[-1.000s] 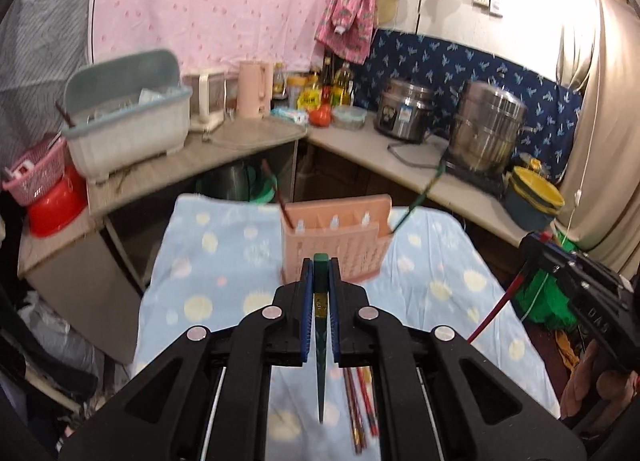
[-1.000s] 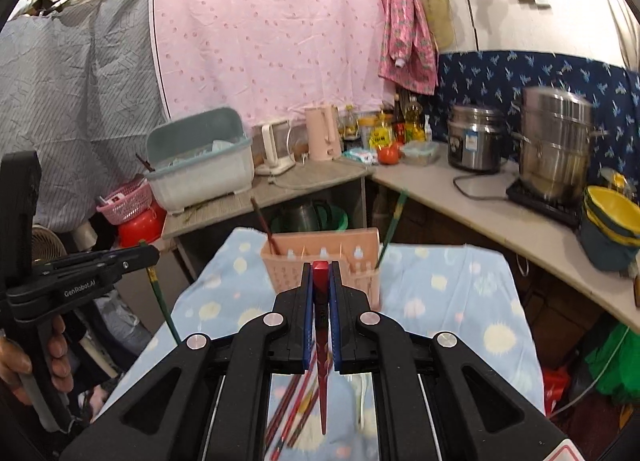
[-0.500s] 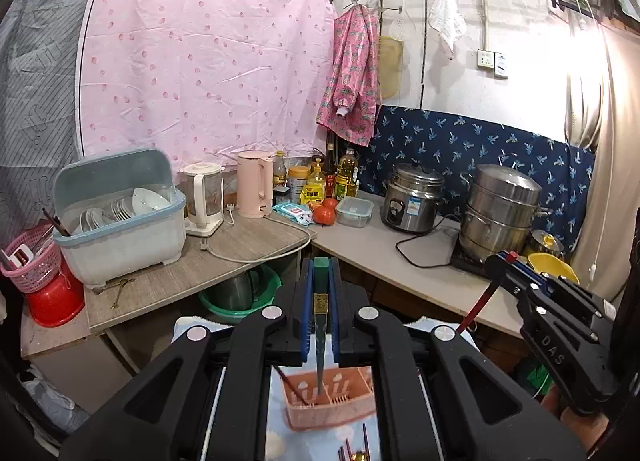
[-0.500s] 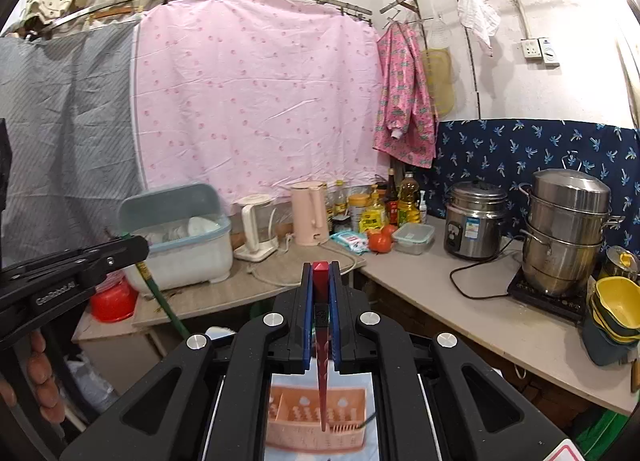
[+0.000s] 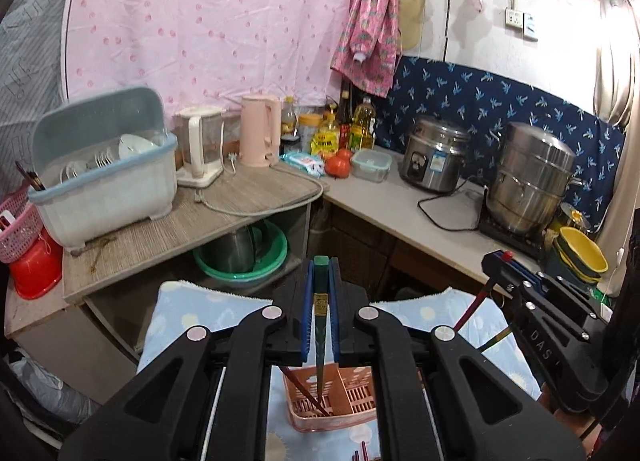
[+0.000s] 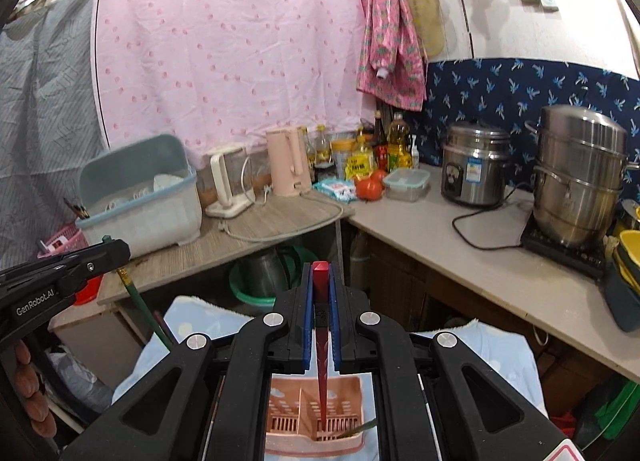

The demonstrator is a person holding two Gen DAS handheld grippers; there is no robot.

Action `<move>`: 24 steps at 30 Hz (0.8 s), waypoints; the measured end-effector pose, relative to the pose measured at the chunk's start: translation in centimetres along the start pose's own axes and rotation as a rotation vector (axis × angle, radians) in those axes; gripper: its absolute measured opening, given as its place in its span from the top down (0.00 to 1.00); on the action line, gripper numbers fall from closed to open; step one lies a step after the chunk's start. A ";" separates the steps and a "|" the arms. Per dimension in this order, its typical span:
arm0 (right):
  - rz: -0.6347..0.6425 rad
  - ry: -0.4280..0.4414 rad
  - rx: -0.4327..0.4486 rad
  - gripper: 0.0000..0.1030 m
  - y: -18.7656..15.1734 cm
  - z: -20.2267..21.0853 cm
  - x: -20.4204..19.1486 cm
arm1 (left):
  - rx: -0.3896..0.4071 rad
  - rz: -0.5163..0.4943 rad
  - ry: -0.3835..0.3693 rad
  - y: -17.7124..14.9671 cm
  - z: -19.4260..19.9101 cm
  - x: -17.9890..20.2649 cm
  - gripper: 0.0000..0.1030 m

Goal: Organize utensils
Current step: 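Lower the chopsticks into the pink holder and open both tools, then move both tools back down to the chopsticks on the cloth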

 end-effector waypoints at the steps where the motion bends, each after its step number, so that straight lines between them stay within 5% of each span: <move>1: 0.003 0.004 -0.009 0.93 -0.6 -0.4 -0.2 | -0.004 -0.004 -0.001 -0.4 -0.2 0.1 0.93; 4: 0.022 0.003 -0.022 0.86 -2.0 -0.8 -0.9 | -0.003 -0.015 0.001 -1.5 -0.5 0.2 0.92; 7: 0.035 -0.028 0.004 0.59 -2.7 0.0 -1.2 | 0.008 -0.028 0.015 -2.0 -0.3 0.4 0.67; 9: 0.035 -0.030 0.016 0.58 -2.8 0.8 -1.3 | 0.026 -0.037 0.030 -2.3 0.1 0.5 0.57; 24: -0.045 0.025 0.050 0.57 -5.7 10.2 -2.0 | -0.024 -0.049 0.010 -7.4 5.1 1.0 0.57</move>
Point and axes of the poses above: each gripper's, at about its wrist camera, not at the fingertips, and z roughly against the way its jaws point, x to its right, y to its top, the point moved 8 cm from there along -z, roughly the way its jaws point, and after that the axes turned 10 degrees about z, right-handed, at the moved point
